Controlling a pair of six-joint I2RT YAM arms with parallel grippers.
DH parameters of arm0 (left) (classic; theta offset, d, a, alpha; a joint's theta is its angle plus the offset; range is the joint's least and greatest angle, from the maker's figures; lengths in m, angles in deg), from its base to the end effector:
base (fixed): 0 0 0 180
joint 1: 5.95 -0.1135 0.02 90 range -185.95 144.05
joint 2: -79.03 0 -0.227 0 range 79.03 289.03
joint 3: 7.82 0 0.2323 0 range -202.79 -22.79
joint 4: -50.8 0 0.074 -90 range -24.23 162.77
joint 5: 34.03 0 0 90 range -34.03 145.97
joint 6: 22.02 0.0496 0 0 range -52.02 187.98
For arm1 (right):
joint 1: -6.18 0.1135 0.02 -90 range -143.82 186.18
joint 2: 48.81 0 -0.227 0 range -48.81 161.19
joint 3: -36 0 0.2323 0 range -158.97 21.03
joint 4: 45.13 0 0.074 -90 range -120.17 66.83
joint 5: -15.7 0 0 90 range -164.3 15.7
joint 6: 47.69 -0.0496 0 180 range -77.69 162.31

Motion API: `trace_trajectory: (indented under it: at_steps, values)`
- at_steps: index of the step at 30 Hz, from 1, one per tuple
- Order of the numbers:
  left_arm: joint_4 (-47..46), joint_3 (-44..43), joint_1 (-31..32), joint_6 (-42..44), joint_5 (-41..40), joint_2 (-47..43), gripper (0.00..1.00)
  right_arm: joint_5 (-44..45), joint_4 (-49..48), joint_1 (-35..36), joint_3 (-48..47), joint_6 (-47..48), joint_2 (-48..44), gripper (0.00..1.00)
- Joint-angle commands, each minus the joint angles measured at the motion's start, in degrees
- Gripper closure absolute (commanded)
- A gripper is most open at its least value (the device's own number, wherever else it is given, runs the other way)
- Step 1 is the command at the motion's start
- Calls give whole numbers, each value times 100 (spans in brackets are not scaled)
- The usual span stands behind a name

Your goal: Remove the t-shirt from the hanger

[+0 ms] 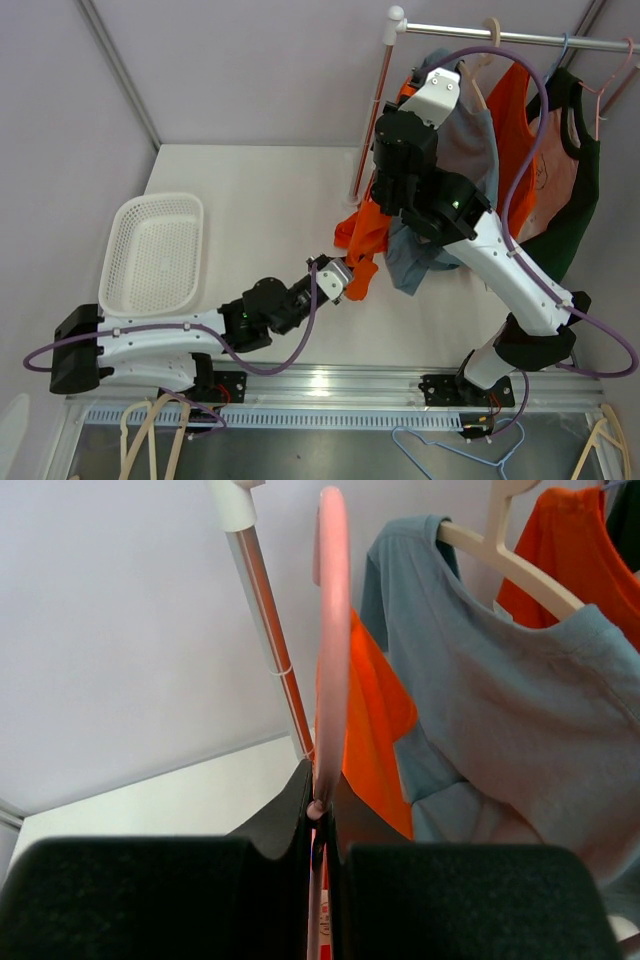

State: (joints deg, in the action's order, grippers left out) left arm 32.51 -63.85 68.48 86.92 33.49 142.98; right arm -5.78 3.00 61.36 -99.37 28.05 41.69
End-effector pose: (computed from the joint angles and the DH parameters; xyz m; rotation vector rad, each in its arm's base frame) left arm 0.0903 -0.2533 0.3070 0.7816 1.1909 -0.5301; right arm 0.1970 0.2024 0.4991 0.3390 1.5552 -0.0292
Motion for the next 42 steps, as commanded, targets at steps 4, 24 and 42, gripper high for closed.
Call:
trace_trajectory:
  at_steps: [4, 24, 42]
  values:
    - [239, 10, 176, -224, -125, -724, 99, -21, -900, -235, -80, 354, 38, 100]
    - [-691, 547, 2224, -1585, -598, 591, 99, -1796, 549, -1870, -1372, -541, 663, 100]
    - [2429, -2337, -368, -2148, -82, 1411, 99, -3074, 2854, -438, 701, -1573, -1675, 100]
